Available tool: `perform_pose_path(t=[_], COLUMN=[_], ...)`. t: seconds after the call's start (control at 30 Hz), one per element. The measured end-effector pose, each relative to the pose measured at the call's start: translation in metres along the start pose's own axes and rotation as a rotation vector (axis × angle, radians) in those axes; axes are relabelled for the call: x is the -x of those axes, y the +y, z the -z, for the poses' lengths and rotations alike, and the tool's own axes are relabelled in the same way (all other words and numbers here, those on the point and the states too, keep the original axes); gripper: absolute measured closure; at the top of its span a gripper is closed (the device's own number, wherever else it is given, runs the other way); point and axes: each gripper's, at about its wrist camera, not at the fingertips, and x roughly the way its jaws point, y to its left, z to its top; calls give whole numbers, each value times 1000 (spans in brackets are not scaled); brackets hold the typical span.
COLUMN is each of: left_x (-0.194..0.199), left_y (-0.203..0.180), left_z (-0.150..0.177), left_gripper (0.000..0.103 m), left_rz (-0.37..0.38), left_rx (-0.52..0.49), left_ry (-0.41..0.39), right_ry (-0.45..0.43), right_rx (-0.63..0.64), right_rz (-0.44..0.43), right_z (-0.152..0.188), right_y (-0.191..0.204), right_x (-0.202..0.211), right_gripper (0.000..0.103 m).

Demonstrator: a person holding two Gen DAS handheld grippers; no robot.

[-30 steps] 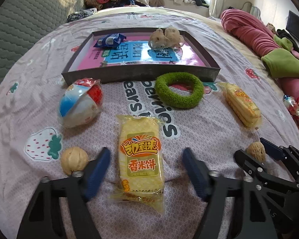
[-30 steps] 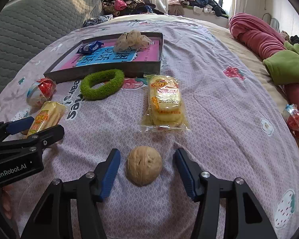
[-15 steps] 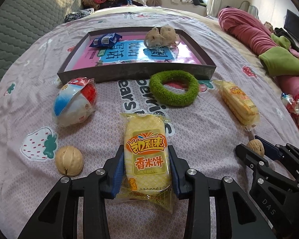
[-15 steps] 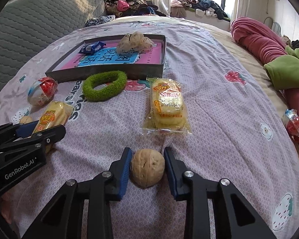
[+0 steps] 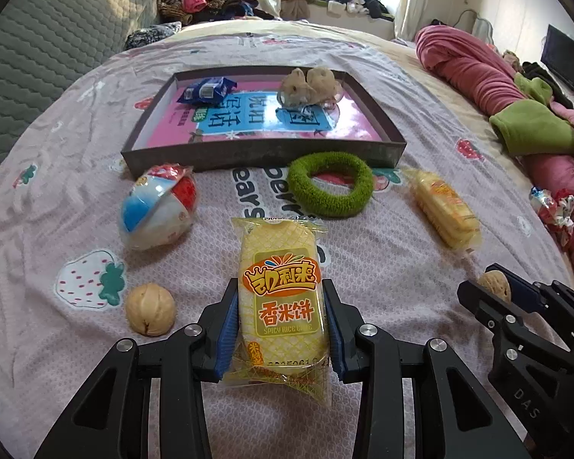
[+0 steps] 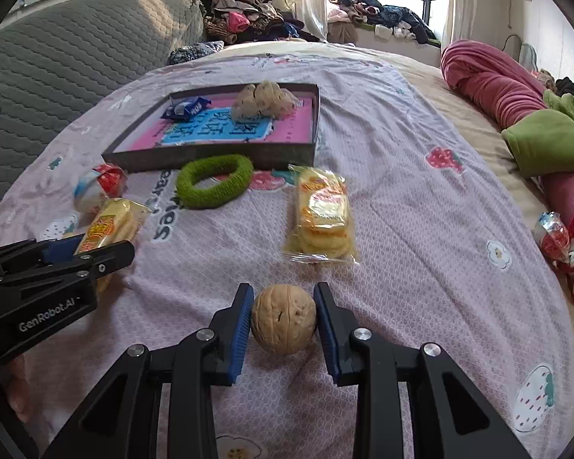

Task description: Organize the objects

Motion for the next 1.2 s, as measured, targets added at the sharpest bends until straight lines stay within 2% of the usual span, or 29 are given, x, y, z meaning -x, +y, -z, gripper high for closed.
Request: perform_pose_path(t=[0.7, 1.2], left_x=[49, 54], left_y=[14, 36], left_z=[-35, -65], left_gripper=[62, 62], left_rz=[-17, -30], left_rx=[-12, 8], left_ry=[-93, -136], right_ry=[-97, -164], right_rx=[35, 58], right_rz=[-17, -24], right_z=[-46, -92], right_y=[18, 35], right_x=[39, 44], right_gripper=[70, 70])
